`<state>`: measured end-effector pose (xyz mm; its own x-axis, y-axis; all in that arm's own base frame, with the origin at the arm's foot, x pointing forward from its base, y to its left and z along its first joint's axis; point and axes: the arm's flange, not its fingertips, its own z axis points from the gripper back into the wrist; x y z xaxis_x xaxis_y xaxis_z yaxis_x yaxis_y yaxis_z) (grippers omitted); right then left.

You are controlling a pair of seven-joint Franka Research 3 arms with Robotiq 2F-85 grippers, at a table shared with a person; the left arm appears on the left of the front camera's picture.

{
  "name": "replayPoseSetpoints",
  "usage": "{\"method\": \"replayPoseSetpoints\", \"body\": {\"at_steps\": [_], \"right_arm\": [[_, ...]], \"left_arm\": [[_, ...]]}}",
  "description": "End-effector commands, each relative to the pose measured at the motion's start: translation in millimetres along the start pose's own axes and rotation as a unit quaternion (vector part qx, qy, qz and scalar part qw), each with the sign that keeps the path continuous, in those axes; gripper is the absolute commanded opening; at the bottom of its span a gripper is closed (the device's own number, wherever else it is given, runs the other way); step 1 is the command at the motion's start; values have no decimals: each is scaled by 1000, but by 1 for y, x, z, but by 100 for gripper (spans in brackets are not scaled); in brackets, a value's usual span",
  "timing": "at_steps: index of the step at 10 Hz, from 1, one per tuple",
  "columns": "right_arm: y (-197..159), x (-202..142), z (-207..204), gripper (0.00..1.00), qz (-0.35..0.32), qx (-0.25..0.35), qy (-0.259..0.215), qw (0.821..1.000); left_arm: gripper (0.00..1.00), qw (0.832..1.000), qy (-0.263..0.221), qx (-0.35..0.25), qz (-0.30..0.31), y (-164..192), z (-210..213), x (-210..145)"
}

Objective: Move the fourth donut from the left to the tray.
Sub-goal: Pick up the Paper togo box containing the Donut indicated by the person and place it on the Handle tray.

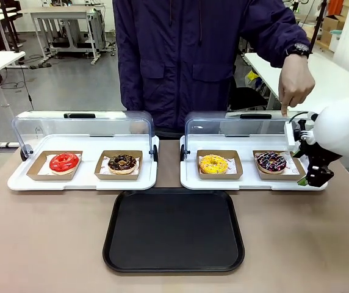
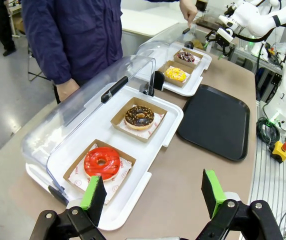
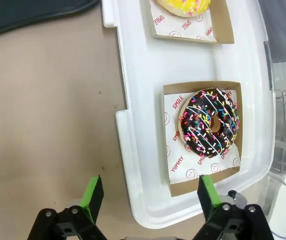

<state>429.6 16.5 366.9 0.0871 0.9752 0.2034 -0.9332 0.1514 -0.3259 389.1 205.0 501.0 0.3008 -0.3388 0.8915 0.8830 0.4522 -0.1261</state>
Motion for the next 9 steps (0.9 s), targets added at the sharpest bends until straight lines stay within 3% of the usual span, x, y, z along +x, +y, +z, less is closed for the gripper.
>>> {"method": "replayPoseSetpoints", "body": {"at_steps": [1, 9], "right_arm": [[-14, 3, -11, 100, -4, 2, 21, 1000], [-54, -19, -48, 100, 14, 12, 52, 998]], "left_arm": [[100, 1000, -4, -3, -3, -2, 1, 2], [100, 1000, -4, -3, -3, -2, 1, 2]]}}
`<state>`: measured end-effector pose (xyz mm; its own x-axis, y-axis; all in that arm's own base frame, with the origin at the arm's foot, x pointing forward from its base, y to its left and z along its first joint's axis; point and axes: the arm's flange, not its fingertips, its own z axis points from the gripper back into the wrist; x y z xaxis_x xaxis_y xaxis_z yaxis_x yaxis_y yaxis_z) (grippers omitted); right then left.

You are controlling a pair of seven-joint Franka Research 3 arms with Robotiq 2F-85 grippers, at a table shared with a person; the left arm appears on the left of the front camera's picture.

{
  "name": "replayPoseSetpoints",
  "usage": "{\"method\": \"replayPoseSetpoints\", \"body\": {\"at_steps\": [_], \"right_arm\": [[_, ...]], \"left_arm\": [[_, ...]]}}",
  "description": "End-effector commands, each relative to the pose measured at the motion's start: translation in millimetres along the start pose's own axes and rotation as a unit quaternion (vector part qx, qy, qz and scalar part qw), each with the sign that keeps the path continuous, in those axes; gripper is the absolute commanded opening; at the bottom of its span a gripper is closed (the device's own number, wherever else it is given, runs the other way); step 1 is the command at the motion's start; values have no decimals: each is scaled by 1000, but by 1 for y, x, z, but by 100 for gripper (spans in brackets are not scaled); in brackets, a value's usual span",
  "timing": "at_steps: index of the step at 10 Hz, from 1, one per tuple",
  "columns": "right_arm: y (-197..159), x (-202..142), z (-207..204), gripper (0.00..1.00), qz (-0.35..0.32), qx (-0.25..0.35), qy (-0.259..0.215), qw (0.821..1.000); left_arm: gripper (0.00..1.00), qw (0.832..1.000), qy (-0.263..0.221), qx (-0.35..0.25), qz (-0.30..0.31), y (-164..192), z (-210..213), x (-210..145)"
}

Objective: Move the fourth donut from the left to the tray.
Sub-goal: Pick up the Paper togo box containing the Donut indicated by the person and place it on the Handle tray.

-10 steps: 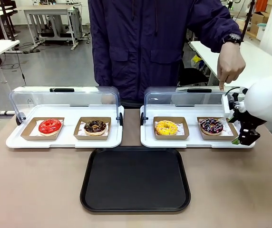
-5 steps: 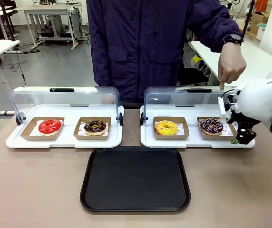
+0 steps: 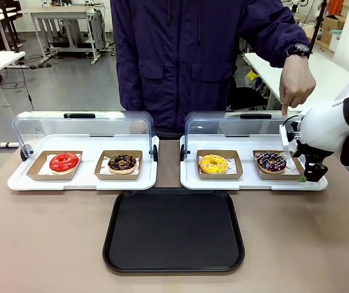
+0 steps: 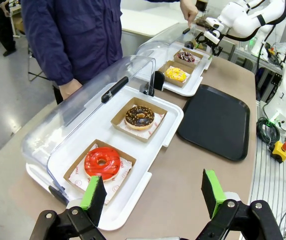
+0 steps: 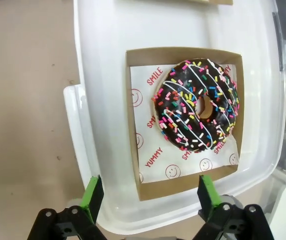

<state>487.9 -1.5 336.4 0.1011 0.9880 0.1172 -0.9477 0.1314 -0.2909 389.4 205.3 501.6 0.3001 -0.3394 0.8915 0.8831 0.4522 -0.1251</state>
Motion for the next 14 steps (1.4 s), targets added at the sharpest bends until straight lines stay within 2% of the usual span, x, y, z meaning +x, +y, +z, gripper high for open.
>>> {"method": "replayPoseSetpoints", "body": {"at_steps": [1, 10, 11, 12, 13, 14], "right_arm": [[-8, -2, -7, 100, 9, -6, 8, 1000], [-19, -11, -35, 100, 19, 9, 10, 1000], [-19, -12, -35, 41, 17, 12, 8, 1000], [-19, -11, -35, 42, 17, 15, 11, 1000], [-19, -10, -33, 0, 18, 20, 9, 1000], [-19, -10, -33, 36, 19, 23, 10, 1000]], "left_arm": [[100, 1000, -4, -3, -2, -2, 1, 2], [100, 1000, -4, -3, -2, -2, 1, 2], [100, 1000, -4, -3, -2, -2, 1, 2], [100, 1000, -4, -3, -2, -2, 1, 2], [100, 1000, -4, -3, -2, -2, 1, 2], [100, 1000, -4, -3, -2, -2, 1, 2]]}}
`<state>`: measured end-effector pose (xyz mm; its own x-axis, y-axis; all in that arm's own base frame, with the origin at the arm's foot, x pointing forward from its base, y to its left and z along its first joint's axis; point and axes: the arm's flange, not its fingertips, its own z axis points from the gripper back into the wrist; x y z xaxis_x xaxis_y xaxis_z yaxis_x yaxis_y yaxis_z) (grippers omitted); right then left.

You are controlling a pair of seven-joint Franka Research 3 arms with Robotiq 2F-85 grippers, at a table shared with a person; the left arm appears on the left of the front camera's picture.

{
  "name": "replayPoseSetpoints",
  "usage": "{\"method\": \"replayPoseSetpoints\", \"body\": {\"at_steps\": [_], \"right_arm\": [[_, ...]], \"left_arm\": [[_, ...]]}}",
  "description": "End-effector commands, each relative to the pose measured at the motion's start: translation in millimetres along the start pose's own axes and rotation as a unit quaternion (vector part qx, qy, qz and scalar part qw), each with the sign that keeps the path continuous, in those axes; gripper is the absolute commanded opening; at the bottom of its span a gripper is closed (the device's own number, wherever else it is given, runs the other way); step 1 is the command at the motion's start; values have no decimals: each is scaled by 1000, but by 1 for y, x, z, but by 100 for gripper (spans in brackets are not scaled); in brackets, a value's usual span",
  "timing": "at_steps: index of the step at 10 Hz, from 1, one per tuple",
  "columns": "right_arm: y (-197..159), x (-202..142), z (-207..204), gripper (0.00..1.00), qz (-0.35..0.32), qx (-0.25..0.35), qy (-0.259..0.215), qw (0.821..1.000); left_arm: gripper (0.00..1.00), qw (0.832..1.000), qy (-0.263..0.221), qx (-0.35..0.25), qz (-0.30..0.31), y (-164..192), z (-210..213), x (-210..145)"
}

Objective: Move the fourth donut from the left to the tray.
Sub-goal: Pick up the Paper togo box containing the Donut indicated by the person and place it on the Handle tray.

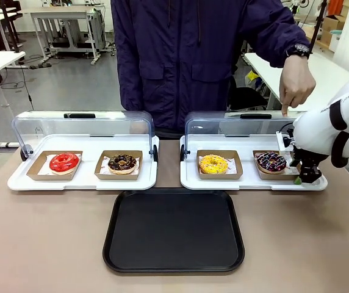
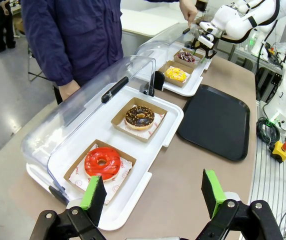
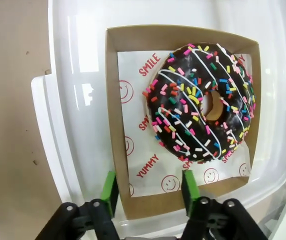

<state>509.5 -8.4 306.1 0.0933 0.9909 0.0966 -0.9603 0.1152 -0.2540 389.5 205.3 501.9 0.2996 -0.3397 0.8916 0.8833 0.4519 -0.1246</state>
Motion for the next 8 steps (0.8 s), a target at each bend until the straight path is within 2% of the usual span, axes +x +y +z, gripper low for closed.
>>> {"method": "replayPoseSetpoints", "body": {"at_steps": [1, 8], "right_arm": [[-6, -2, 2, 0, 13, 6, 3, 1000], [-9, -2, 3, 0, 22, 33, 2, 999]], "left_arm": [[100, 1000, -4, -3, -2, -2, 1, 1], [100, 1000, -4, -3, -2, -2, 1, 1]]}}
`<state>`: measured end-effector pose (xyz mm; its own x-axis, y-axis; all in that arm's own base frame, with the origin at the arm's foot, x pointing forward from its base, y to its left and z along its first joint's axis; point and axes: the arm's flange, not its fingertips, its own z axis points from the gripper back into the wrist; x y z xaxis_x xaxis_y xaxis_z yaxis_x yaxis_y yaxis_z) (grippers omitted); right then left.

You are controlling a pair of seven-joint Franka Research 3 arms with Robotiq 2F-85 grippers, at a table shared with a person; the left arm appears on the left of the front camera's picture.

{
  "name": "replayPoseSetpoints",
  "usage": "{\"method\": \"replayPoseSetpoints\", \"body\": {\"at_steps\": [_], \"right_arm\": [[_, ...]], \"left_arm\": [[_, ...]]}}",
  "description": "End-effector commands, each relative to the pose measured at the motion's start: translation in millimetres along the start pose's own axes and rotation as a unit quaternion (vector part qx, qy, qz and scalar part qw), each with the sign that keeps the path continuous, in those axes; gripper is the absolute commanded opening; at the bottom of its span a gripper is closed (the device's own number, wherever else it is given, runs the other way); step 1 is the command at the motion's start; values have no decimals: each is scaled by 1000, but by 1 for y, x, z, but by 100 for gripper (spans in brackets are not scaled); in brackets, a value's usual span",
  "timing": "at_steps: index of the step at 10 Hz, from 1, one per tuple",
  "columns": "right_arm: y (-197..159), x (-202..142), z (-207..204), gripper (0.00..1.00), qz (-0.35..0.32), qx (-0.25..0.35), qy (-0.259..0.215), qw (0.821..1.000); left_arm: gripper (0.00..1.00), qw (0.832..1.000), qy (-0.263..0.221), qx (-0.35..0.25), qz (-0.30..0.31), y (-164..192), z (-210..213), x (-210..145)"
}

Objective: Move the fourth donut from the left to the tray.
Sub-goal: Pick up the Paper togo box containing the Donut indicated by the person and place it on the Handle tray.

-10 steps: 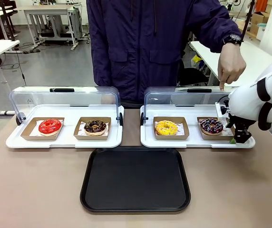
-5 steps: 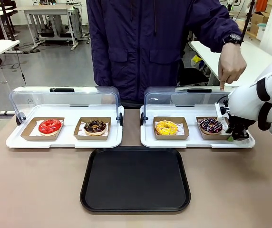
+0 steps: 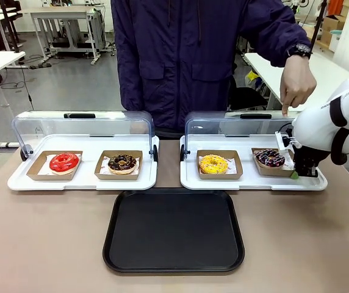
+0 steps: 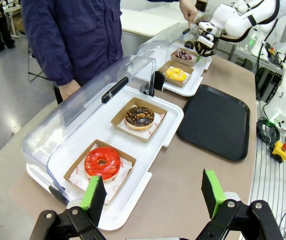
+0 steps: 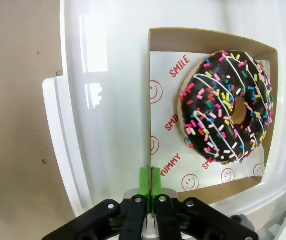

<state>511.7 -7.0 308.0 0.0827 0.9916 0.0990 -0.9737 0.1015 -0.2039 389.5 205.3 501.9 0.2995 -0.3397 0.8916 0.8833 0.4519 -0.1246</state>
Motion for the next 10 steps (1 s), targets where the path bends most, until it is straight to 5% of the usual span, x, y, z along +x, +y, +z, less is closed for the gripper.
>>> {"method": "replayPoseSetpoints", "body": {"at_steps": [1, 2, 3, 7, 10], "right_arm": [[-7, -4, 2, 0, 16, 5, 2, 1000], [-10, -5, 1, 0, 25, -6, -33, 999], [-1, 0, 1, 0, 1, 1, 0, 1000], [-2, 1, 1, 2, 7, 0, -5, 1000], [10, 16, 55, 2, -37, -45, 13, 998]], "left_arm": [[100, 1000, -4, -3, -2, -2, 1, 1], [100, 1000, -4, -3, -2, -2, 1, 1], [100, 1000, -4, -3, -2, -2, 1, 1], [100, 1000, -4, -3, -2, -2, 1, 1], [100, 1000, -4, -3, -2, -2, 1, 1]]}}
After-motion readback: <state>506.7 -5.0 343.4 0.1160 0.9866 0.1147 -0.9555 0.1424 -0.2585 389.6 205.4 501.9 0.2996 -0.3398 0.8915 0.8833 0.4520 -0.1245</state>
